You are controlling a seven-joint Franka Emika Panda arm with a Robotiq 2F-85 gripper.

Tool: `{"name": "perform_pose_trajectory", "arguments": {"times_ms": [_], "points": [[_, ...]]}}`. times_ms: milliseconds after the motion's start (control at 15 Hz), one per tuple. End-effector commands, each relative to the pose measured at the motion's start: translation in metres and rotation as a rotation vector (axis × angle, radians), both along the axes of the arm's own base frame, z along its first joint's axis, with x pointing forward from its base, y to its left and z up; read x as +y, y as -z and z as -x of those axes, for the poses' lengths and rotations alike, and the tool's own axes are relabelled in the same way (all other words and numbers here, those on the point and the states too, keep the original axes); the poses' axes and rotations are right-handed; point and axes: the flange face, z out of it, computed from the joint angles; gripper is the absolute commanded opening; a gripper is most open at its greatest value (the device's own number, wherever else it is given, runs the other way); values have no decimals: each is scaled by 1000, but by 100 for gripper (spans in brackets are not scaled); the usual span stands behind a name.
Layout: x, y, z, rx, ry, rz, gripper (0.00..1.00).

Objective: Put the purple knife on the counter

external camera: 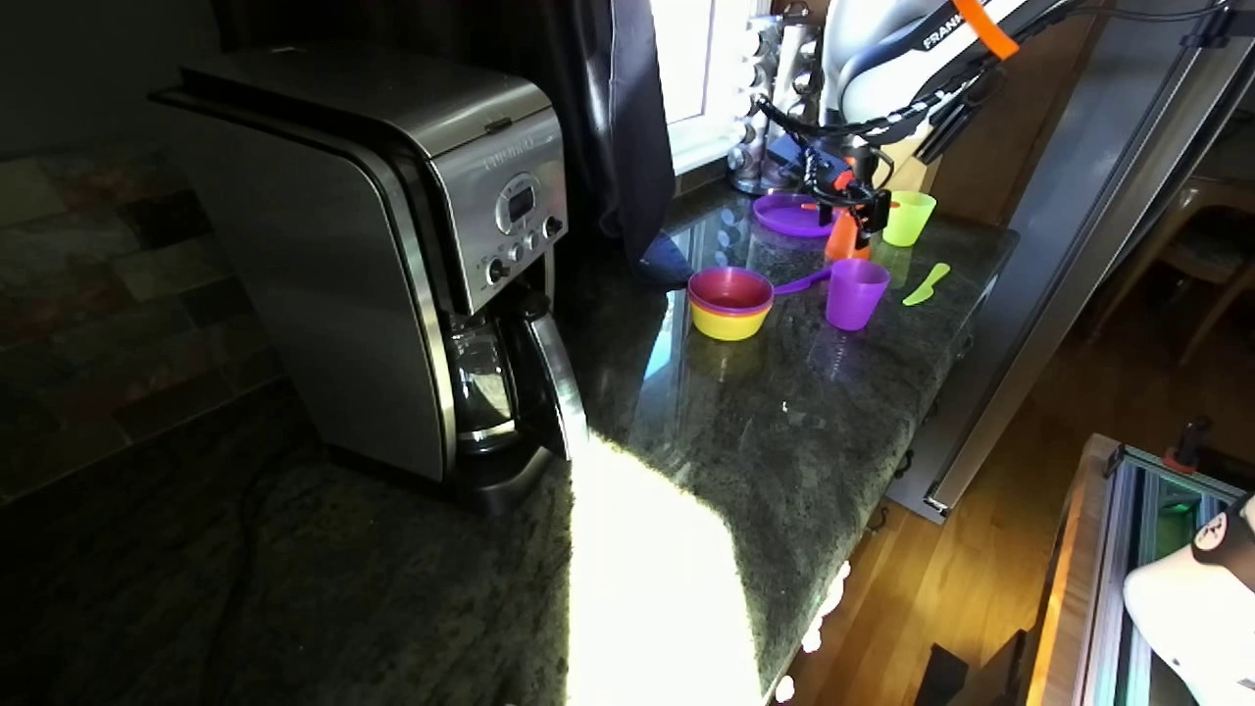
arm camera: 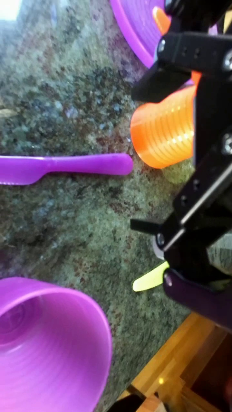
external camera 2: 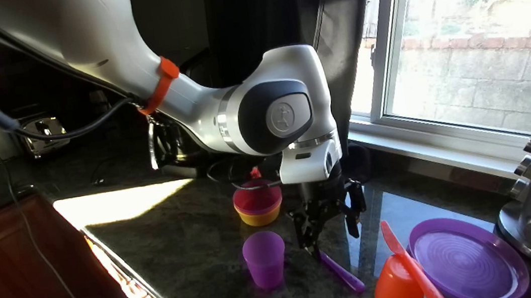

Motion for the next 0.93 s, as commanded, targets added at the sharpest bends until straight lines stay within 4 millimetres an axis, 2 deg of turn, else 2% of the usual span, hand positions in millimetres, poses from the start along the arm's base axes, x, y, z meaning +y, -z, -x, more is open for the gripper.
{"name": "perform_pose_trajectory", "arguments": {"times_ms": [0,467,667,867], "points": [[10,-30,11,-6,-205,-2,100],[10,-104,54,50,-607,17,100],[8,-127,74,72,-779,25,100],[9,-141,86,80,-951,44,100]]}}
